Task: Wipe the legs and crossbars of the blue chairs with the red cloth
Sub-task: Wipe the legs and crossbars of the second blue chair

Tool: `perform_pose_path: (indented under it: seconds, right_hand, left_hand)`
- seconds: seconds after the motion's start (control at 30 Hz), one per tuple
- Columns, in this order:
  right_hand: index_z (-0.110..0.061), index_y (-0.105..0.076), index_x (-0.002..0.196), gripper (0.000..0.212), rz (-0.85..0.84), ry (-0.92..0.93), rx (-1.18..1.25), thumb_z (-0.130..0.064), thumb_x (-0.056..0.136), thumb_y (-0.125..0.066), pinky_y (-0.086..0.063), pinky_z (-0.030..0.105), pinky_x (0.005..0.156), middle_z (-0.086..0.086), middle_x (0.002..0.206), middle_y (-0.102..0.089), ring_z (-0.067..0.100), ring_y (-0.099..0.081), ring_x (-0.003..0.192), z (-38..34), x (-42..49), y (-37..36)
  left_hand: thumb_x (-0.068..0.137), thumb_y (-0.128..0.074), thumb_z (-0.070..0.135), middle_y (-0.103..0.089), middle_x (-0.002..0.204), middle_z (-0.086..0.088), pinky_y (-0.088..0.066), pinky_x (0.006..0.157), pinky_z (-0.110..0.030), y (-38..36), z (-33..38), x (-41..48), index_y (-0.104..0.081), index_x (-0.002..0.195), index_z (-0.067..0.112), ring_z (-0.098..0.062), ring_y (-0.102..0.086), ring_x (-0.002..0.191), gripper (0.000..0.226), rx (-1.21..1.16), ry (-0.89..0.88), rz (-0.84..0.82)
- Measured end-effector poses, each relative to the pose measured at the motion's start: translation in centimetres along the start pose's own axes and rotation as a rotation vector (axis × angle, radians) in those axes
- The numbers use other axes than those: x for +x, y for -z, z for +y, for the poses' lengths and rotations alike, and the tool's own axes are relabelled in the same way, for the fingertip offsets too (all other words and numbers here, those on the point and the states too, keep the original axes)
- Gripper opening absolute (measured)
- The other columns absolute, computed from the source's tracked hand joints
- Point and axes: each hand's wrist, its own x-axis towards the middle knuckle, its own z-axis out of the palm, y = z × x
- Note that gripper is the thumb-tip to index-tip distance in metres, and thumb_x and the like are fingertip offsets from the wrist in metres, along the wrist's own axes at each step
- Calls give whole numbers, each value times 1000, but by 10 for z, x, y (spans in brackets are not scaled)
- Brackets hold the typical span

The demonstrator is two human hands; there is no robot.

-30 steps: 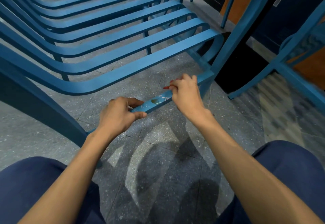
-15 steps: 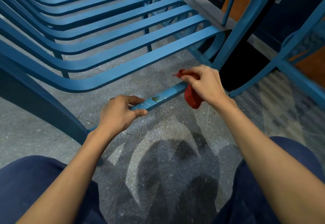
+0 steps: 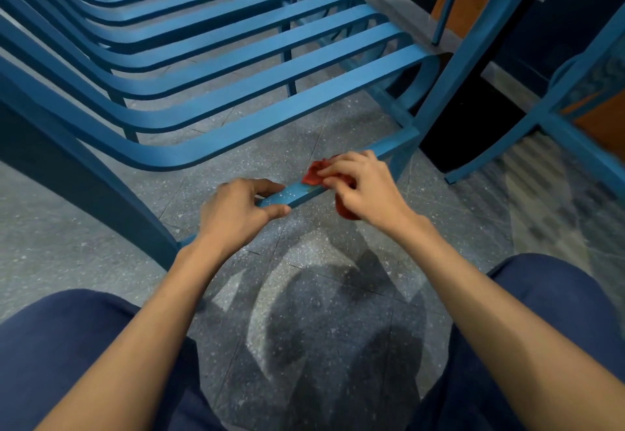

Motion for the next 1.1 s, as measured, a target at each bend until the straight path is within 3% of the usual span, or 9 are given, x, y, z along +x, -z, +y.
perform_pose_path:
  seconds: [0.13, 0.23, 0.43, 0.57, 0.67, 0.77, 0.9, 1.0, 1.1]
  right_hand:
    - [-15, -74, 99, 22, 94, -166, -83, -13, 93, -53, -18, 24, 76, -5, 95, -62, 18, -43, 88, 11, 18, 0]
    - [-12, -73, 97, 25, 134, -202, -169, -14, 94, -49, -23, 28, 80, 4, 99, -69, 24, -53, 92, 7, 24, -17]
    - [-8, -72, 105, 23, 112, 12, -26, -7, 89, -55, -23, 21, 82, 5, 110, -69, 4, -42, 96, -20, -7, -19]
    - [-12, -72, 108, 25, -40, 65, -23, -7, 87, -58, -29, 24, 91, 2, 117, -68, 11, -48, 107, -2, -8, 0]
    - [-16, -73, 106, 25, -24, -7, -46, -8, 87, -58, -36, 33, 95, 0, 116, -69, 16, -49, 104, 12, 2, 18]
    - [-13, -74, 103, 26, 51, -111, -80, -5, 90, -53, -29, 26, 85, 3, 109, -70, 9, -42, 89, 10, 13, 17]
    - [-8, -70, 109, 27, 130, -212, -191, -11, 95, -46, -28, 29, 89, 7, 107, -67, 22, -44, 96, -5, 17, -15]
    - [-7, -68, 111, 25, 124, -105, -167, -12, 95, -49, -33, 34, 96, 6, 107, -67, 23, -46, 102, -26, 4, -38]
    - [-6, -71, 108, 22, 107, 51, -47, -7, 90, -57, -34, 27, 96, 6, 107, -68, 24, -47, 104, -35, -15, -47]
  left_hand:
    - [78, -70, 47, -69, 114, 11, -54, 84, -41, 3, -2, -5, -63, 118, 40, -16, -64, 99, 41, 27, -59, -4]
    - [77, -73, 42, -67, 116, 10, -53, 88, -44, 7, -6, -9, -59, 125, 34, -17, -63, 102, 51, 20, -73, -2]
    - [76, -74, 45, -69, 113, 2, -53, 84, -37, 12, -15, -12, -65, 118, 24, -17, -65, 98, 48, 39, -29, -2]
    - [75, -74, 47, -72, 101, 0, -51, 74, -32, 11, -17, -11, -71, 109, 25, -17, -64, 88, 40, 20, 4, -9]
    - [75, -74, 49, -72, 101, 0, -52, 75, -35, 10, -18, -9, -71, 111, 25, -18, -64, 88, 43, 8, 20, -4]
    - [74, -73, 52, -72, 100, 1, -52, 74, -34, 9, -19, -9, -70, 112, 27, -18, -64, 87, 46, 21, 25, -3]
    - [73, -73, 54, -72, 97, 3, -51, 70, -33, 9, -19, -9, -71, 110, 28, -17, -63, 85, 45, 31, 25, -1]
    - [72, -74, 54, -72, 95, 1, -53, 73, -36, 9, -19, -7, -72, 108, 28, -18, -64, 84, 44, 28, 28, 5]
    - [71, -74, 54, -72, 93, 1, -54, 76, -39, 9, -19, -7, -72, 106, 29, -19, -64, 83, 43, 25, 34, 2]
